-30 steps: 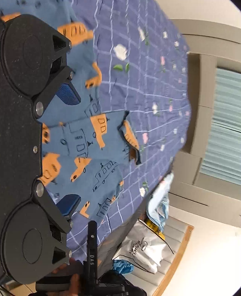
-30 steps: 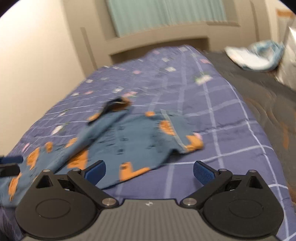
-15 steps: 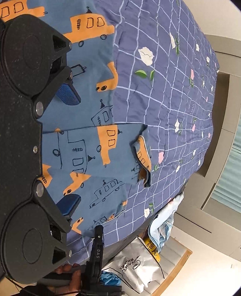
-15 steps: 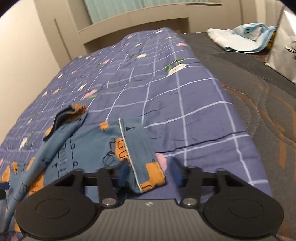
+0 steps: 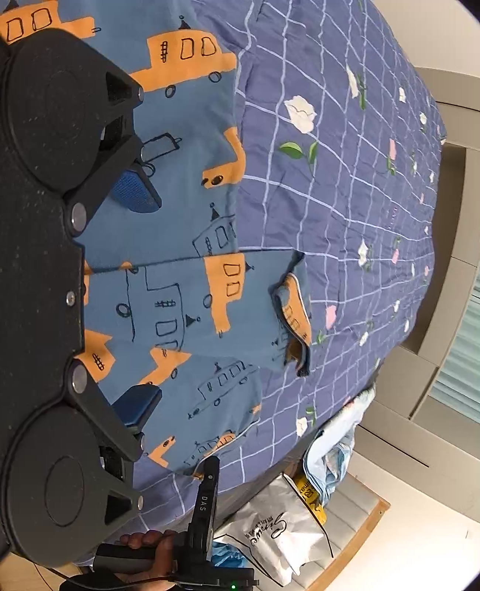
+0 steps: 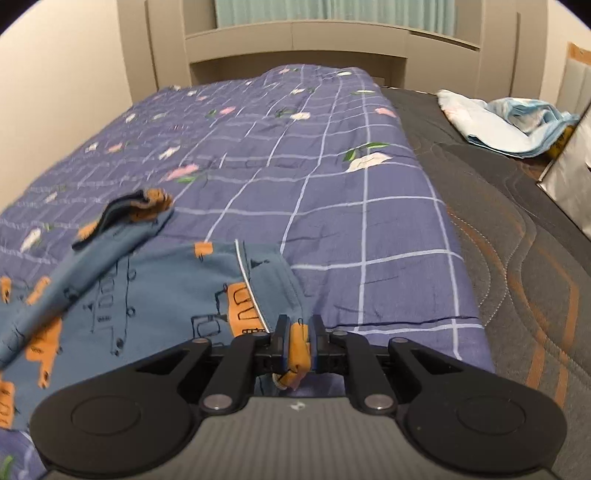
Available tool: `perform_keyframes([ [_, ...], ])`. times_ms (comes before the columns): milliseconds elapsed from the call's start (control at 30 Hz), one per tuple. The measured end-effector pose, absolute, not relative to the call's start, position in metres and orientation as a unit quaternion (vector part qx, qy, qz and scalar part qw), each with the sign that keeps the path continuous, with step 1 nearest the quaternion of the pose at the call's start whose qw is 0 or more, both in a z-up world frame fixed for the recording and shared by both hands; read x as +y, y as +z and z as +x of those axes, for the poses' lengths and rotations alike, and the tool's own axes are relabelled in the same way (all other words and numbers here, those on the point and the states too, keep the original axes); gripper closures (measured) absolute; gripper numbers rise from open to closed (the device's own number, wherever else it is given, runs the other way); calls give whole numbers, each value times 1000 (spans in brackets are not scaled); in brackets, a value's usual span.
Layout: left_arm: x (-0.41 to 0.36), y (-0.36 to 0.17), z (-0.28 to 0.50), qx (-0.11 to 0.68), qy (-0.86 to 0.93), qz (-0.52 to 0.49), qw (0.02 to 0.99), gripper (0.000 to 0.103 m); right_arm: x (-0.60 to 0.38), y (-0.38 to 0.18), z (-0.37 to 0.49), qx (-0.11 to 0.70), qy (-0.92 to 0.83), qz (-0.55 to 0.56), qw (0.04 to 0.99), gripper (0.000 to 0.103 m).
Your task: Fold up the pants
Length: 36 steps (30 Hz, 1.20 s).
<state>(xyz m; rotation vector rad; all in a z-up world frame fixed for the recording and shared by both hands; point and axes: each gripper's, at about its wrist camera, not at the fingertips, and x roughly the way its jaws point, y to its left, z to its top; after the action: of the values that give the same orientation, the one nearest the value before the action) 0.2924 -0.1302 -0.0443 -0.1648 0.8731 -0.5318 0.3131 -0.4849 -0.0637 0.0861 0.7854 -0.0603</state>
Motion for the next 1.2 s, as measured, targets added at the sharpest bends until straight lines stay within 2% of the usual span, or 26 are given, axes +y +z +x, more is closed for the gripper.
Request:
perform_keyframes([
  [33,-129,-45,293,419,-256,-83,867,4,-483,-63,314,381,-29,37,923,81],
  [100,-125,-46,294,419,-259,-95,865,4,-481,-58,314,373,-19,35,927,55],
  [167,-121,-47,297,420,-262,-108,862,4,-475,-48,315,363,0,38,931,49],
  [300,-114,-51,300,424,-265,-131,856,4,-453,-30,330,347,62,69,933,41],
  [433,-105,-56,303,431,-267,-157,847,5,-413,-25,358,348,128,89,924,41],
  [633,-97,-62,304,439,-279,-187,833,19,-355,-35,401,363,153,82,915,42],
  [767,-97,-65,308,444,-289,-199,824,28,-350,-45,423,370,132,114,913,47],
  [833,-98,-68,310,449,-289,-205,820,28,-352,-45,431,368,126,131,912,53],
  [900,-100,-69,312,456,-284,-209,817,29,-354,-46,436,369,116,139,912,77],
  [933,-101,-69,313,457,-280,-208,818,34,-355,-46,438,369,112,144,911,85],
  [967,-103,-68,314,457,-276,-204,821,45,-357,-46,438,368,110,149,911,94],
  [1000,-103,-69,314,458,-273,-199,822,52,-359,-45,437,365,109,152,912,97],
  [1067,-107,-67,316,463,-269,-185,824,83,-364,-39,433,360,116,157,912,98],
  [1200,-110,-58,313,455,-279,-169,829,98,-386,-11,413,347,139,142,917,98],
])
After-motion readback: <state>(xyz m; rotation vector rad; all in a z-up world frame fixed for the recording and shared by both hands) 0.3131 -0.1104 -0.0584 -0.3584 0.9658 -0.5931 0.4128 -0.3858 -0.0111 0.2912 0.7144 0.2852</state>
